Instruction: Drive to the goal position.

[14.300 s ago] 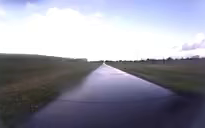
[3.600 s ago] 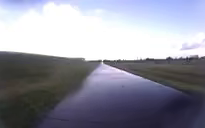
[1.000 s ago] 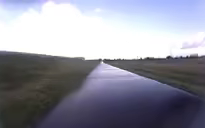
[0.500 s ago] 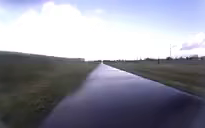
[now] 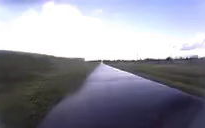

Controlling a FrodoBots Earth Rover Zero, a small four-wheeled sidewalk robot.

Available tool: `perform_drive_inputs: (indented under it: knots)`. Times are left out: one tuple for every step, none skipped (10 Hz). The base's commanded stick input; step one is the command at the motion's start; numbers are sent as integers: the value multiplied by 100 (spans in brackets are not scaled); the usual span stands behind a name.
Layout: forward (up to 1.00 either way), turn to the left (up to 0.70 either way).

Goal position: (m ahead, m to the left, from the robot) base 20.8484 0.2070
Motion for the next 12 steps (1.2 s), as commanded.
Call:
perform_drive_inputs:
  knots:
    - [45, 0]
    - [45, 0]
    - [45, 0]
    - [45, 0]
    - [45, 0]
    - [45, 0]
    - [45, 0]
    - [45, 0]
    - [45, 0]
    - [45, 0]
    - [45, 0]
    - [45, 0]
